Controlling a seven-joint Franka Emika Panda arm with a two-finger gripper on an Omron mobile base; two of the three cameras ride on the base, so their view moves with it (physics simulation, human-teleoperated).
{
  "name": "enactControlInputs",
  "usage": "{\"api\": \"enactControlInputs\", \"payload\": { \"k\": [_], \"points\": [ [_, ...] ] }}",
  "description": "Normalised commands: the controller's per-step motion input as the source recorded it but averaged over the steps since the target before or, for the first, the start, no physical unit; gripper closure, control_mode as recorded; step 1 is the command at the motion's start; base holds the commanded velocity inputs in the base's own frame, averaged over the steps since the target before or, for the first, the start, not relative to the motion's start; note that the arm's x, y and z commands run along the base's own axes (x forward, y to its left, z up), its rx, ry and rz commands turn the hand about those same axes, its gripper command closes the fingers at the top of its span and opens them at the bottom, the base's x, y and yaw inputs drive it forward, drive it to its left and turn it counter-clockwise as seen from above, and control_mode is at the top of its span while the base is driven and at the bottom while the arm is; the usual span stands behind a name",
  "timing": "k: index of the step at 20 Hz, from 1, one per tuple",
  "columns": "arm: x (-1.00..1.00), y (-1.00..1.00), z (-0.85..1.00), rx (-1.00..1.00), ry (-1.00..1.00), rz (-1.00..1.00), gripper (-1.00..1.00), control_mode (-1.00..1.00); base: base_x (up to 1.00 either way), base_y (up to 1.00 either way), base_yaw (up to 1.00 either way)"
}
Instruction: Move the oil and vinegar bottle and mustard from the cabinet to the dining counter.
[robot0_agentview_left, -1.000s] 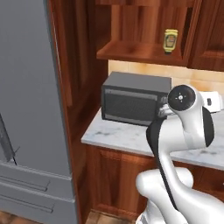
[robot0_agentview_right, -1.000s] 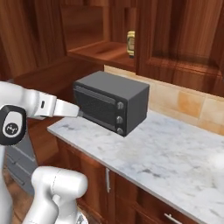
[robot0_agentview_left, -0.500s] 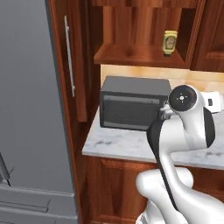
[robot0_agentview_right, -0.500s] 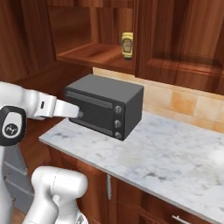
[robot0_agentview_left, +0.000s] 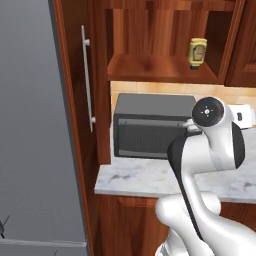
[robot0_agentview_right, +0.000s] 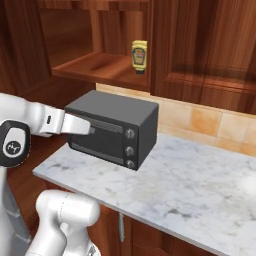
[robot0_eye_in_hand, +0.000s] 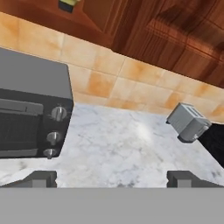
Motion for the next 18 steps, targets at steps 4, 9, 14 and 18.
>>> {"api": "enactControlInputs", "payload": {
  "k": [4,9,14,18],
  "points": [
    [0.07,0.0,0.21,0.27,0.12,-0.09,-1.0,-1.0,0.09,0.0,-0.04],
    [0.0,0.0,0.5,0.35,0.02,-0.14,-1.0,-1.0,0.0,0.0,0.0],
    [0.0,0.08,0.5,0.27,0.0,-0.2,-1.0,-1.0,0.0,0.0,0.0],
    [0.16,0.3,0.32,0.02,0.0,-0.31,-1.0,-1.0,0.0,0.0,0.0]
  ]
}}
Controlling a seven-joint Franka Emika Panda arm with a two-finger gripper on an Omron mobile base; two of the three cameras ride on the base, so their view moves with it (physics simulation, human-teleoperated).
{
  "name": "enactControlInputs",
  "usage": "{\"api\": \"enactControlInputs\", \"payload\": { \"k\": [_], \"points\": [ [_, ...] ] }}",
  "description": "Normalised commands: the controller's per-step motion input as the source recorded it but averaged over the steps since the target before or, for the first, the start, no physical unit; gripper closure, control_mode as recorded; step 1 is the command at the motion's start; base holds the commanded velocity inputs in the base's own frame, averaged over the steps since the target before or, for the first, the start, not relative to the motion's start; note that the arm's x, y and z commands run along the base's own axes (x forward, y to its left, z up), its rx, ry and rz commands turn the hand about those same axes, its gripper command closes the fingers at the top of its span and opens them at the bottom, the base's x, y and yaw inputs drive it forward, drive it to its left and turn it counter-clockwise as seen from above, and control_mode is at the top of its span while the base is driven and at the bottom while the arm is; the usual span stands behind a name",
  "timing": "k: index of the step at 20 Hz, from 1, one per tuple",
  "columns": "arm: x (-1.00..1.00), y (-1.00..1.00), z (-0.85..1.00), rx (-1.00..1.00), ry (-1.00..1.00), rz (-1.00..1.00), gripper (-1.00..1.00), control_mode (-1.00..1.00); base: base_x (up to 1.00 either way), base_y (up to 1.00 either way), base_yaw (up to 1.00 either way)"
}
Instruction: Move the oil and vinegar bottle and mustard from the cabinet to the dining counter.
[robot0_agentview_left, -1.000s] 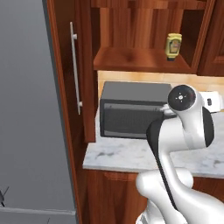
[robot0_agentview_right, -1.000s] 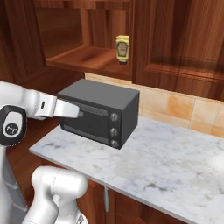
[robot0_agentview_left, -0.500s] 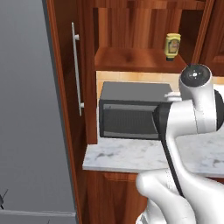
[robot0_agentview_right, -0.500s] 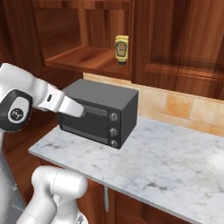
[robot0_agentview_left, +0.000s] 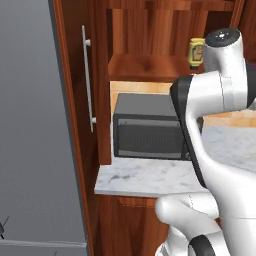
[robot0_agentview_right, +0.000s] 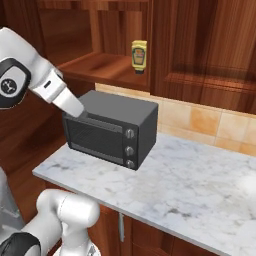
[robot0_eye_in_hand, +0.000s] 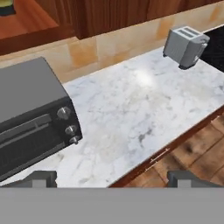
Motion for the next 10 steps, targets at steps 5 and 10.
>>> {"api": "enactControlInputs", "payload": {
  "k": [5,10],
  "points": [
    [0.45,0.07,0.32,0.0,0.0,-0.32,-1.0,-1.0,0.0,0.0,0.0],
    [0.68,0.0,0.2,-0.03,0.0,-0.23,-1.0,-1.0,0.0,0.0,0.0]
  ]
}}
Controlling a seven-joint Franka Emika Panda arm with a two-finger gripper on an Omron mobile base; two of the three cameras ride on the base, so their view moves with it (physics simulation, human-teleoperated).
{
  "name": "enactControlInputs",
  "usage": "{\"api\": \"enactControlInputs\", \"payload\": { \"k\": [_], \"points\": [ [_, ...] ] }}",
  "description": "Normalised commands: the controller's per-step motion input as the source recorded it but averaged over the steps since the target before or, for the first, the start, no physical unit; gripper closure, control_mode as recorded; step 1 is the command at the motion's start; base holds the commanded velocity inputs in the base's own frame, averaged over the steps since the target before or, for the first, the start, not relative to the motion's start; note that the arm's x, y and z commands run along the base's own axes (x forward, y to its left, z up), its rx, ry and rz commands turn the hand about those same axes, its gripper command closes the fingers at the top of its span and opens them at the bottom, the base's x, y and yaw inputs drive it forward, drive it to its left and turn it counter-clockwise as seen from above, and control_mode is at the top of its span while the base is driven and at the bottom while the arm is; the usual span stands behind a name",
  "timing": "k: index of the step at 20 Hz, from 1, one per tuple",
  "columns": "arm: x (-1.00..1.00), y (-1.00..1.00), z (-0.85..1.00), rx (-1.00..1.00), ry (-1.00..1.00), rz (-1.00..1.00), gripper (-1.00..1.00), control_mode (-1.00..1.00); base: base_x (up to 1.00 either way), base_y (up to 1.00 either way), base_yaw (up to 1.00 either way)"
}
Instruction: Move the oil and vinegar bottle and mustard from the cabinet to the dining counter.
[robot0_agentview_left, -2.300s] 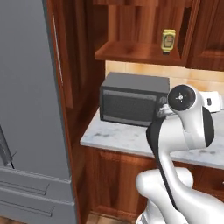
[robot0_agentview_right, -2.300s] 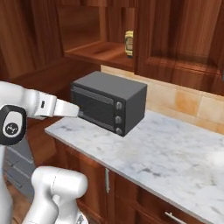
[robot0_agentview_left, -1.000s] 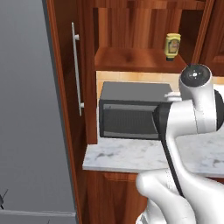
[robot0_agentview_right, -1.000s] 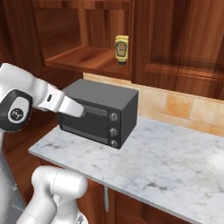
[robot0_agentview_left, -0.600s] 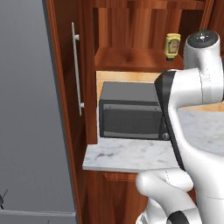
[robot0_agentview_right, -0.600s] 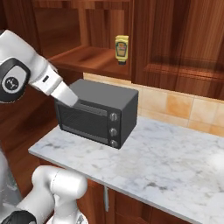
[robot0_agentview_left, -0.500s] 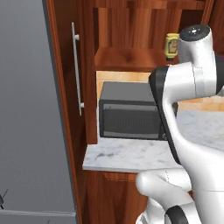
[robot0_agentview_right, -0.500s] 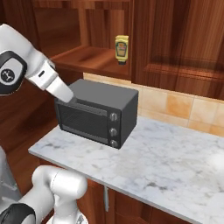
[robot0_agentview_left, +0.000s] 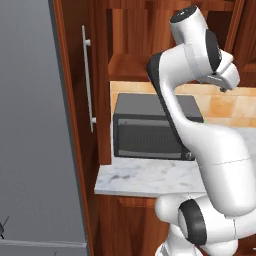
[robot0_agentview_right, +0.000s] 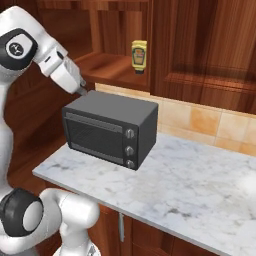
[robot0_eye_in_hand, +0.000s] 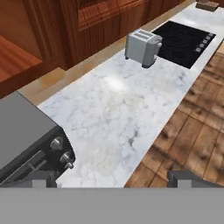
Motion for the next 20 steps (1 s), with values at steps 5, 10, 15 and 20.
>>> {"api": "enactControlInputs", "payload": {
  "k": [5,10,15,20],
  "points": [
    [0.54,-0.01,0.13,-0.05,-0.02,-0.11,-1.0,-1.0,0.0,0.0,0.0],
    [0.4,-0.17,0.08,-0.04,-0.08,-0.02,-1.0,-1.0,0.0,0.0,0.0],
    [0.35,-0.18,0.03,-0.03,-0.17,0.0,-1.0,-1.0,0.0,0.0,0.0],
    [0.36,-0.03,0.0,-0.08,-0.26,0.01,-1.0,-1.0,0.0,0.0,0.0]
  ]
}}
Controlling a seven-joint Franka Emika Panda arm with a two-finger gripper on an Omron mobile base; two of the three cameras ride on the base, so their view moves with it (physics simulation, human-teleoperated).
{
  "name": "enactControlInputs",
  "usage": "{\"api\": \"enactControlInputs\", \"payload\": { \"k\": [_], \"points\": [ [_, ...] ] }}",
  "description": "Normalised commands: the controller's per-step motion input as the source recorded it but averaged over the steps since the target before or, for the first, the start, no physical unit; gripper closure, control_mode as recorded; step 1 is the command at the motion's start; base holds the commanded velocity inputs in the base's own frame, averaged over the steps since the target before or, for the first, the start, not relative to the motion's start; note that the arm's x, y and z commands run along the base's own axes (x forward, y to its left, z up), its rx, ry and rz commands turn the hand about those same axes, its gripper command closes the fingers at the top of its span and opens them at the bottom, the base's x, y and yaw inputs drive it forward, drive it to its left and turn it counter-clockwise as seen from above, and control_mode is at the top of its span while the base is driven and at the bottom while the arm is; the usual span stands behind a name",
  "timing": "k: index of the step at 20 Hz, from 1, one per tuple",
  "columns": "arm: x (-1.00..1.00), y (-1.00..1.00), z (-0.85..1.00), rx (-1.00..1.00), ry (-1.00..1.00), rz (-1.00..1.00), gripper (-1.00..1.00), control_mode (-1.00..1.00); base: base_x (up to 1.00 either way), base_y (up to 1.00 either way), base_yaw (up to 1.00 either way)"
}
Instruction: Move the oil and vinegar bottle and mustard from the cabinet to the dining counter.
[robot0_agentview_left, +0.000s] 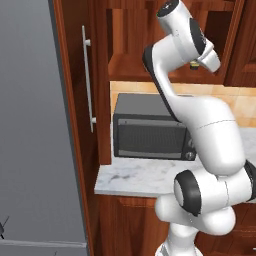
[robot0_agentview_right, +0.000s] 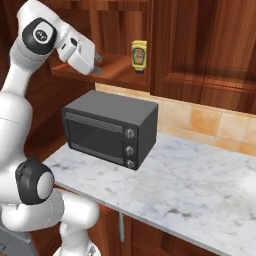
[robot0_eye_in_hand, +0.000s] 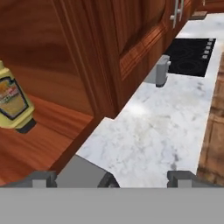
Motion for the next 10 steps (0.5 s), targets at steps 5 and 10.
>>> {"api": "enactControlInputs", "payload": {
  "k": [5,10],
  "points": [
    [0.43,0.0,0.07,-0.12,-0.21,0.01,-1.0,-1.0,0.0,0.0,0.0],
    [0.4,0.0,0.31,-0.16,-0.05,0.0,-1.0,-1.0,0.0,0.0,0.0]
  ]
}}
